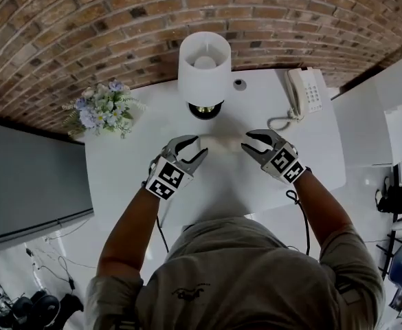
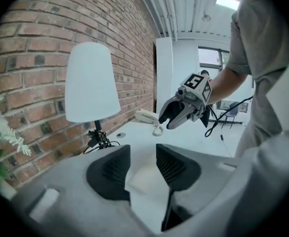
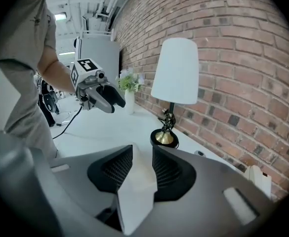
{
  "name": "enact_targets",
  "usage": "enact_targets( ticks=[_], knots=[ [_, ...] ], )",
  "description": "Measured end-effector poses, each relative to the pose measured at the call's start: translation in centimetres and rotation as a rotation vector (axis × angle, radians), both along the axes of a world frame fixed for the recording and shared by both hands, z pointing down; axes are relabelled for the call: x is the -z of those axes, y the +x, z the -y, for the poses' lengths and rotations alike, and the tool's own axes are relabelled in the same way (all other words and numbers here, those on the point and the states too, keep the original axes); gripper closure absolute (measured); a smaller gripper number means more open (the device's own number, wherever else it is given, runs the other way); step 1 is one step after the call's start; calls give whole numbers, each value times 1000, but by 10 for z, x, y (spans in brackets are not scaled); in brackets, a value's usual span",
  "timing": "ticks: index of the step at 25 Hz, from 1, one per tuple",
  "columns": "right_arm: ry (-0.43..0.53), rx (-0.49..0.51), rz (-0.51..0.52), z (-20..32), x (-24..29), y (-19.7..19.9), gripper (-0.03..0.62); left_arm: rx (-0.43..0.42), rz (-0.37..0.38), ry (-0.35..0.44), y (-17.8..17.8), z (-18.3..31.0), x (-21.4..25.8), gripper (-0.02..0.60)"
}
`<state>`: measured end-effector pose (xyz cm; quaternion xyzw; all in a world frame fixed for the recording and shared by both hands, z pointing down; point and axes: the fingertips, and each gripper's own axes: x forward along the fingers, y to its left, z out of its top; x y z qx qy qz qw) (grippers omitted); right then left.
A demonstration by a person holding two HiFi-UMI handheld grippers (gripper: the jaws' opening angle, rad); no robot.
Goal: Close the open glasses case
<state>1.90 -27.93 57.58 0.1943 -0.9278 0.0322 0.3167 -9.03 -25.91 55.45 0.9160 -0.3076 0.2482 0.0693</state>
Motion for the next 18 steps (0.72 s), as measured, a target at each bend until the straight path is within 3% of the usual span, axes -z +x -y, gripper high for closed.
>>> enact_targets(
  ticks=[8, 14, 18],
  knots=[
    [43, -45, 121, -14, 75, -6, 520, 92, -147, 80, -14, -21, 88, 503],
    [54, -92, 202, -29, 126, -4, 573, 174, -293, 94, -28, -48, 137, 581],
    [64, -124, 297, -32, 170, -2, 585, 227, -391, 113, -40, -63, 172, 584]
  ],
)
